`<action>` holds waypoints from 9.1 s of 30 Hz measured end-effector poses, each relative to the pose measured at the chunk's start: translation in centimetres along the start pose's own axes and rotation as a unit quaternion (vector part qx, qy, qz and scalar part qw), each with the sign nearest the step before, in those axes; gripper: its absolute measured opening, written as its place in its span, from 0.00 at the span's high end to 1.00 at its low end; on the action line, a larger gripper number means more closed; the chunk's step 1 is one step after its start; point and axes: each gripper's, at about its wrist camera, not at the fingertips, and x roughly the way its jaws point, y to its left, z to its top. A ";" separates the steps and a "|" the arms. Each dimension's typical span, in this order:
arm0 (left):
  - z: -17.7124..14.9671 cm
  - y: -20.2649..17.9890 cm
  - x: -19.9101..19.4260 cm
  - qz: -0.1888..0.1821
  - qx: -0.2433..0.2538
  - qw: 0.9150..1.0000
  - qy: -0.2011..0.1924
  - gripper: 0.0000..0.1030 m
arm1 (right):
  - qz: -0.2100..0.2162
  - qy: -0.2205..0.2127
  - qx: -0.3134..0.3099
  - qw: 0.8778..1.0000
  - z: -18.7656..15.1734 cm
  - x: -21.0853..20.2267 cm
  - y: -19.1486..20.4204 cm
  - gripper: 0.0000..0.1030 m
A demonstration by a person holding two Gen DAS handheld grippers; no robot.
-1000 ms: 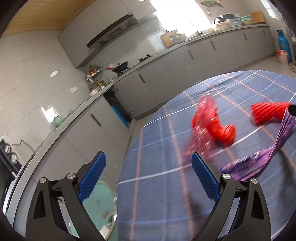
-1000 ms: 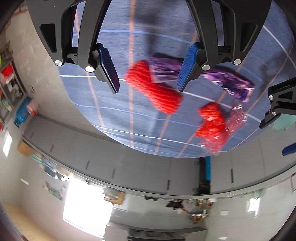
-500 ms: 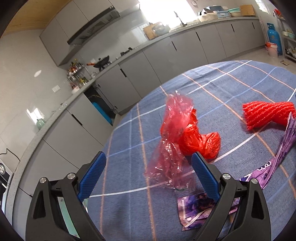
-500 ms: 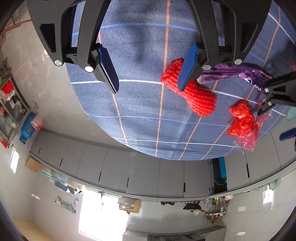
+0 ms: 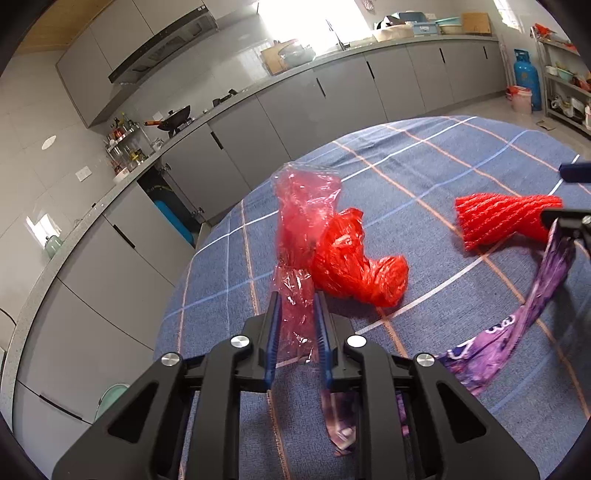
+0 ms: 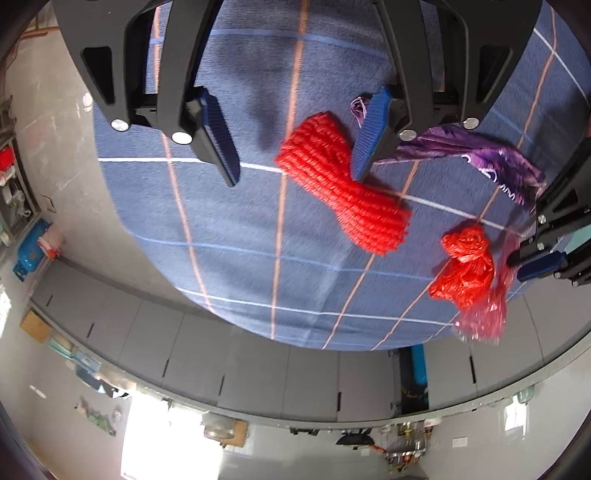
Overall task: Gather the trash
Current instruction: 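Grasp the red plastic bag with the left tool while the right tool grasps the red mesh net, then carry the red bag and red net over the teal wastebasket and open both tools, then move both tools back over the remaining red bag and purple wrapper, then grasp the purple wrapper with the right tool while the left tool grasps the red bag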
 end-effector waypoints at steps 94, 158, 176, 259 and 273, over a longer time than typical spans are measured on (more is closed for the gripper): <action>-19.9 25.6 -8.3 0.278 -0.212 0.926 0.141 0.83 | 0.225 -0.092 -0.179 0.953 5.8 -4.8 32.4 0.81; -18.6 23.7 -8.5 0.272 -0.192 0.935 0.122 0.21 | 0.246 -0.094 -0.179 0.948 6.1 -4.4 32.6 0.50; -16.3 20.0 -9.5 0.256 -0.162 0.948 0.095 0.05 | 0.210 -0.104 -0.153 0.960 5.2 -5.8 27.3 0.42; 2.0 4.2 -3.9 0.026 -0.091 0.995 -0.016 0.05 | 0.014 -0.044 -0.025 0.999 2.4 -3.3 3.0 0.81; 5.6 0.0 3.6 -0.025 -0.084 0.996 0.026 0.06 | -0.007 -0.028 0.014 0.999 4.1 1.0 0.5 0.80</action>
